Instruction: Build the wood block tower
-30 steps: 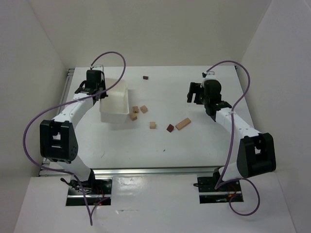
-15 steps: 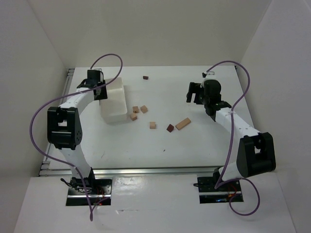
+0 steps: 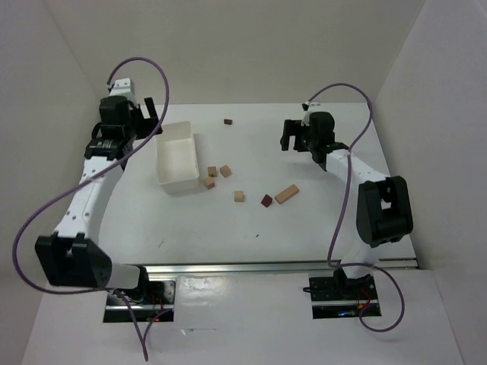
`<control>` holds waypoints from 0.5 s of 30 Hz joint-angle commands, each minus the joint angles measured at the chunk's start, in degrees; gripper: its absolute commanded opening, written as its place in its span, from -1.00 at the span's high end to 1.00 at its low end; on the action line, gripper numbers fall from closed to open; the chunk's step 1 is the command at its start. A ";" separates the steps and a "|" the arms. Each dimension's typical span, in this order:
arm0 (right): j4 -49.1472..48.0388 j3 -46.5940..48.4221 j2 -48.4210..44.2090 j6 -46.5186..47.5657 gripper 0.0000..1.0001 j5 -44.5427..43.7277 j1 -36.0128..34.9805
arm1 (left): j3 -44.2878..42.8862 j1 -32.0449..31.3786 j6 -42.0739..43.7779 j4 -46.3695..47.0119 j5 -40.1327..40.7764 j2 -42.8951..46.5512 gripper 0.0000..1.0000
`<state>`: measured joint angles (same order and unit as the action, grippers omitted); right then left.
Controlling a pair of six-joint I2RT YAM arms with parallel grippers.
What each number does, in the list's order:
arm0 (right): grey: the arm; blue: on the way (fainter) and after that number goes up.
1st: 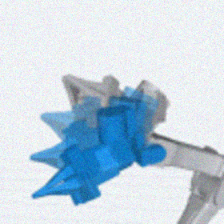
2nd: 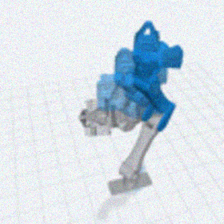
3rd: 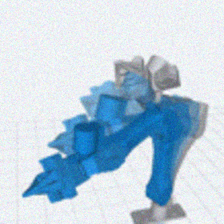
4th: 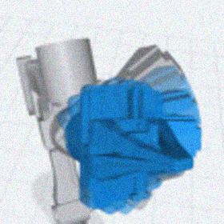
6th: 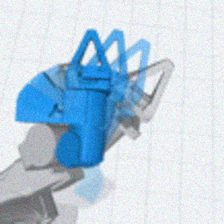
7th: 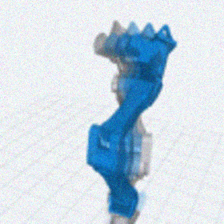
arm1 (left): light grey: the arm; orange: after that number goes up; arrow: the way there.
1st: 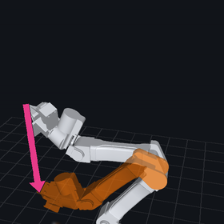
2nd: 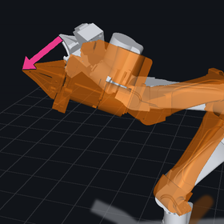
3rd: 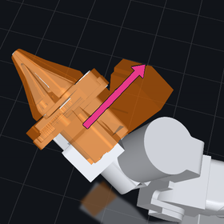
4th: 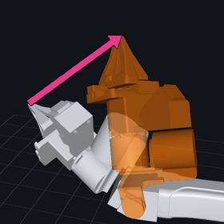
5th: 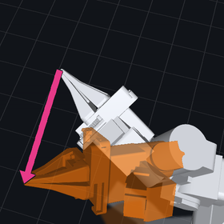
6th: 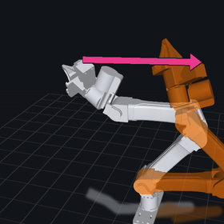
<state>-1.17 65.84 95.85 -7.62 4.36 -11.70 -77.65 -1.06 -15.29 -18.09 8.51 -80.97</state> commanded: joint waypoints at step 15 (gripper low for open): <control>14.71 -20.48 -17.89 -20.07 -0.91 0.80 -8.49 | 14.80 -22.48 -5.45 2.89 2.64 15.84 -1.00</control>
<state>12.69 48.07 80.64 -23.59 -0.03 -16.08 -62.37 -21.08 -18.68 -17.21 7.07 -68.05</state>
